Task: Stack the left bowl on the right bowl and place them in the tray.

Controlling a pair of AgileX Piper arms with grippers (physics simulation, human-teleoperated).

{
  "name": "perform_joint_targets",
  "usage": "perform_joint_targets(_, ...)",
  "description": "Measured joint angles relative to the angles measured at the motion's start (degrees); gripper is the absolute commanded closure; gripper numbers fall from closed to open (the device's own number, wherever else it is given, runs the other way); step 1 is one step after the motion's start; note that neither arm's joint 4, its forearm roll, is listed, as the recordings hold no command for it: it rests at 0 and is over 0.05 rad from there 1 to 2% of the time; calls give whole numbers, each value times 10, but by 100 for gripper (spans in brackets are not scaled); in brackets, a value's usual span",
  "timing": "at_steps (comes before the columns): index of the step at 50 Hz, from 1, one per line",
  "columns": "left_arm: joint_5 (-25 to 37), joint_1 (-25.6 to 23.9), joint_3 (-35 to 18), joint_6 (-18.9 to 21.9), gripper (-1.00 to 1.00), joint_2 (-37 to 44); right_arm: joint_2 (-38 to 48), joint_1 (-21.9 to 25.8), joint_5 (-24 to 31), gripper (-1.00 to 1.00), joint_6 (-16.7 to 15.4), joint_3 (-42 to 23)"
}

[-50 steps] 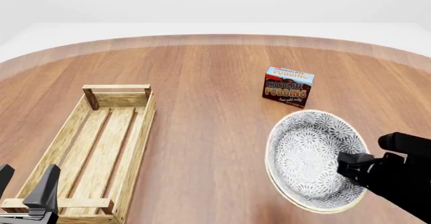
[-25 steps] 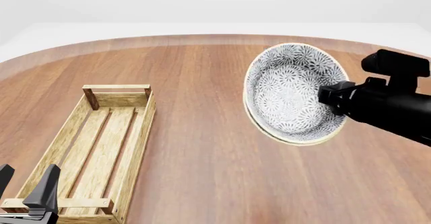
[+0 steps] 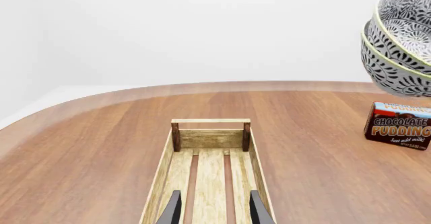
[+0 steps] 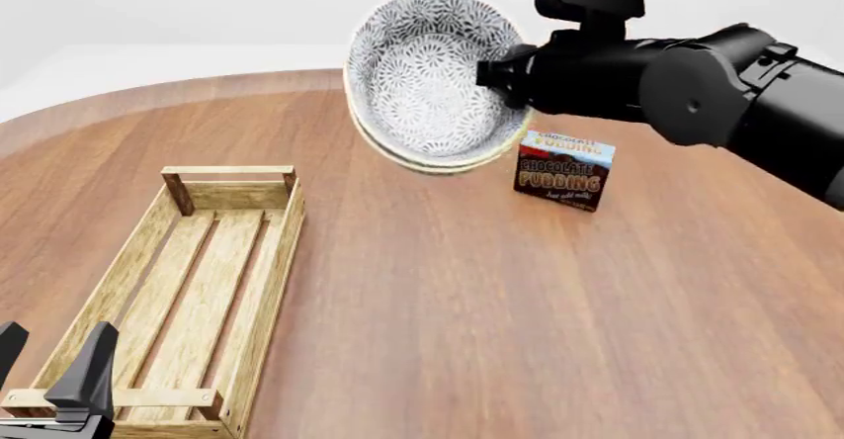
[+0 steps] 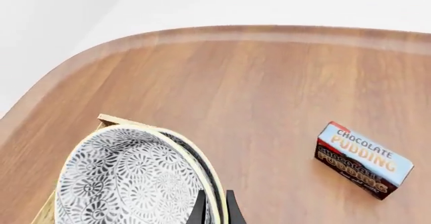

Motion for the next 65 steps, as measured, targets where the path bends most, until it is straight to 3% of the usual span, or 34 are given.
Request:
perform_joint_targets(21, 0, 0, 0, 0, -100, 0, 220, 95, 15, 100, 20, -243)
perform_joint_targets(33, 0, 0, 0, 0, -100, 0, 310, 142, 20, 100, 36, -342)
perform_joint_targets(43, 0, 0, 0, 0, -100, 0, 360, 166, 1, 100, 51, -373)
perform_joint_targets(65, 0, 0, 0, 0, -100, 0, 430, 213, -53, 100, 81, -377)
